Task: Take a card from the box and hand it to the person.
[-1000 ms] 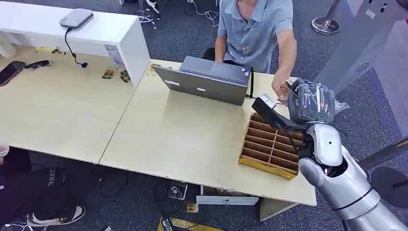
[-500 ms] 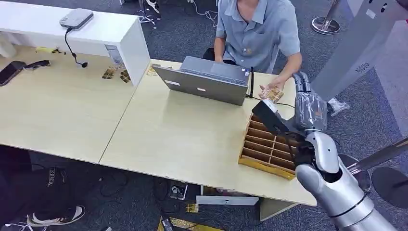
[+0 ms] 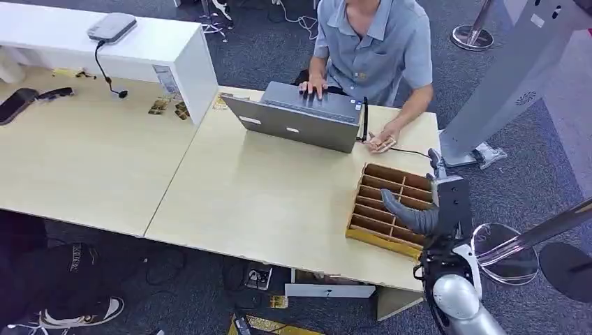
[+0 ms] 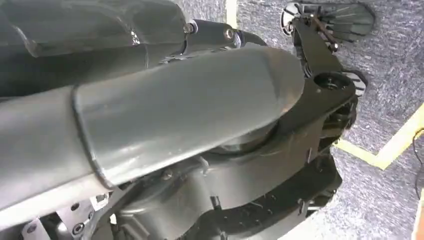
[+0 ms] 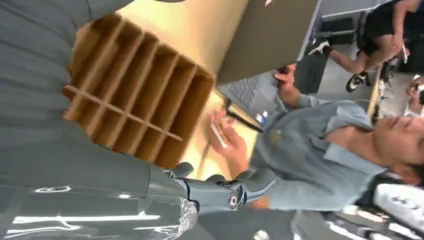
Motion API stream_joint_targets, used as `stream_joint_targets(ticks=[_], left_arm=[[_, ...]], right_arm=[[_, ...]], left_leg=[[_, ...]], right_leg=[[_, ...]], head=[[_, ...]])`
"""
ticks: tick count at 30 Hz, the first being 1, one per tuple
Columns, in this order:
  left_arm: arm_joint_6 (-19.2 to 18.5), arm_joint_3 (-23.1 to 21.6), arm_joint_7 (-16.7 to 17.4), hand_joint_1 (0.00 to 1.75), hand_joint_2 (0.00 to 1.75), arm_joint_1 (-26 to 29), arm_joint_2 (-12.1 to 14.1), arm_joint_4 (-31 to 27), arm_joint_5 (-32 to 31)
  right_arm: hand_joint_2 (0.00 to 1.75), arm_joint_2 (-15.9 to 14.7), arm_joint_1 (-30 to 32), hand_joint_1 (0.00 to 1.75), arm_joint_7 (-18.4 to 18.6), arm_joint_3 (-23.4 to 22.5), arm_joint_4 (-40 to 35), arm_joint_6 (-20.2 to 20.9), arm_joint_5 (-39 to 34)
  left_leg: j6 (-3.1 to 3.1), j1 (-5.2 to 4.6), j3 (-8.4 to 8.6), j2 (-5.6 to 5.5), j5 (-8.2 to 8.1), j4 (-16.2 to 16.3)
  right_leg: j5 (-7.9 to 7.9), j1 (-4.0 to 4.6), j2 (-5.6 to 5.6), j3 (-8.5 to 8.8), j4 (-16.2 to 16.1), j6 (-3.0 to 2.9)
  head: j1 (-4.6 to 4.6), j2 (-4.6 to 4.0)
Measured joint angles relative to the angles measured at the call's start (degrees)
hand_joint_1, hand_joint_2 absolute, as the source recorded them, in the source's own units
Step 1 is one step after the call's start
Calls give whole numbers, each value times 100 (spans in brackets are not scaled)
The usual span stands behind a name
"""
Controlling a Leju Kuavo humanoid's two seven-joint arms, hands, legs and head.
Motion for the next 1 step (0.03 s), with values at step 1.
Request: stream_joint_targets(ticks=[1], left_arm=[[0, 19, 0, 0, 0, 0, -20, 0, 0]], right_arm=[[175, 59, 77, 0, -89, -33, 24, -30, -169]], left_leg=[[0, 0, 0, 0, 0, 0]], right_leg=[[0, 0, 0, 0, 0, 0]], head=[[-2, 0]])
